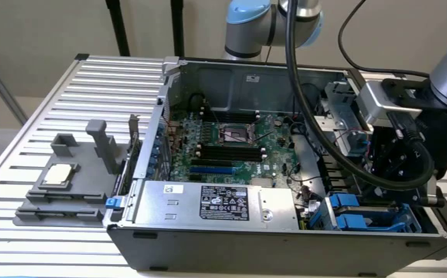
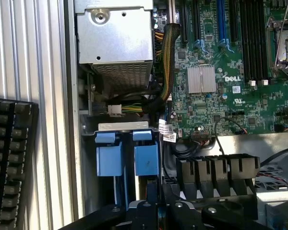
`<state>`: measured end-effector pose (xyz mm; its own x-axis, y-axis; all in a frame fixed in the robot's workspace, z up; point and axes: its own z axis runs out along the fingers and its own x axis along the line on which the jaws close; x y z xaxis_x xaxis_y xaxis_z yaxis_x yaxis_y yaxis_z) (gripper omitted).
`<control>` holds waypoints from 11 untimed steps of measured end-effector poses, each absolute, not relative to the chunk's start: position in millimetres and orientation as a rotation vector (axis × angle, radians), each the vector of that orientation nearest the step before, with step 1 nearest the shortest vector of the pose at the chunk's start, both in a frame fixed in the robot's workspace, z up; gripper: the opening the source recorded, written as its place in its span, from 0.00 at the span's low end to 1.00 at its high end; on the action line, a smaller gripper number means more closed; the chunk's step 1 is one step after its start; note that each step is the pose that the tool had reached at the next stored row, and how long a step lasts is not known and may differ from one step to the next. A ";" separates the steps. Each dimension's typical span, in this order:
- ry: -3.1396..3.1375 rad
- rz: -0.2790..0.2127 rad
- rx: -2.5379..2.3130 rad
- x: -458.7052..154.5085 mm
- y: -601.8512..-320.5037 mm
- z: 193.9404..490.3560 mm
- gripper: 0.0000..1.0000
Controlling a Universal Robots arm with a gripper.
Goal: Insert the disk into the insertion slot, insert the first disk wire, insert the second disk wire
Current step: 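Insert the second disk wire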
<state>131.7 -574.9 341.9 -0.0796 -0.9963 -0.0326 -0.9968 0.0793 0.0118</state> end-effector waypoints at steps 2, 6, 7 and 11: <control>2.292 0.048 -2.125 131.7 -575.7 341.9 0.16; 2.283 0.049 -2.134 131.7 -576.6 340.4 0.16; 2.281 0.049 -2.136 131.7 -576.8 339.8 0.16; 2.272 0.049 -2.146 131.7 -577.0 337.9 0.16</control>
